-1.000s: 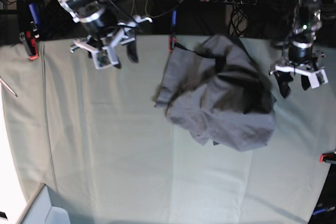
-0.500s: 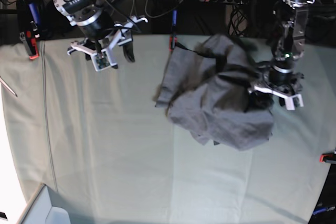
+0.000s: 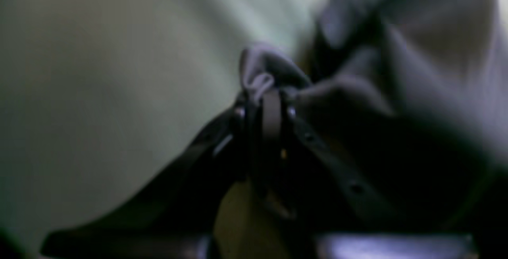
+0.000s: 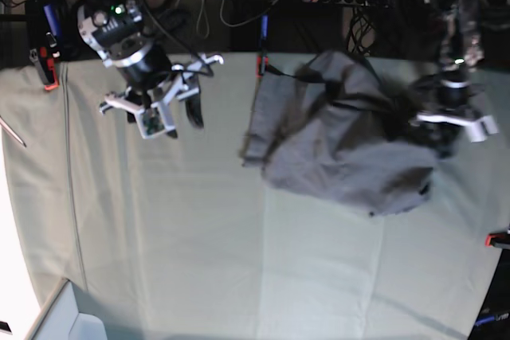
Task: Layout the t-shirt on the table in an organized manner, then fold the t-shirt properly
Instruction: 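Lift the shirt with the left gripper while the right gripper grasps another edge, then drag the held shirt with the left gripper across the table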
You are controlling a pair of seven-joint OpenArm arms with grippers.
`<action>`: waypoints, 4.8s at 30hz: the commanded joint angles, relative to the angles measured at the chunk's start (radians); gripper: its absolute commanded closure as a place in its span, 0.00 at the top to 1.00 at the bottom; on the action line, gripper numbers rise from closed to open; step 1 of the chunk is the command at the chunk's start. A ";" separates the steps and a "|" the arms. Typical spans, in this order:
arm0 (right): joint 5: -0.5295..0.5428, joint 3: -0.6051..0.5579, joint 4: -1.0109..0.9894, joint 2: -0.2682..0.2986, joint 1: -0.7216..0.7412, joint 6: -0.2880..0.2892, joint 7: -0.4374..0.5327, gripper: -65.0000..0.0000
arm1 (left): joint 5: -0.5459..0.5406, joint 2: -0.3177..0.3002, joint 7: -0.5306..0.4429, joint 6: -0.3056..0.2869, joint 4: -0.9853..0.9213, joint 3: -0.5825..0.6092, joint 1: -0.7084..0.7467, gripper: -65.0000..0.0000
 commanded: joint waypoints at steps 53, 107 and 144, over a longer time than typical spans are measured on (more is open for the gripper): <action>0.014 0.245 -0.192 0.043 0.508 0.015 0.016 0.00 | 0.002 0.037 -0.021 0.005 0.265 0.097 0.063 0.00; 0.013 0.601 -0.360 0.205 0.566 0.015 0.023 0.00 | 0.012 0.240 0.180 -0.003 -0.116 0.316 -0.290 0.49; 0.011 0.498 -0.258 0.134 0.552 0.155 0.014 0.00 | 0.003 0.060 0.171 -0.003 0.096 0.313 -0.700 0.00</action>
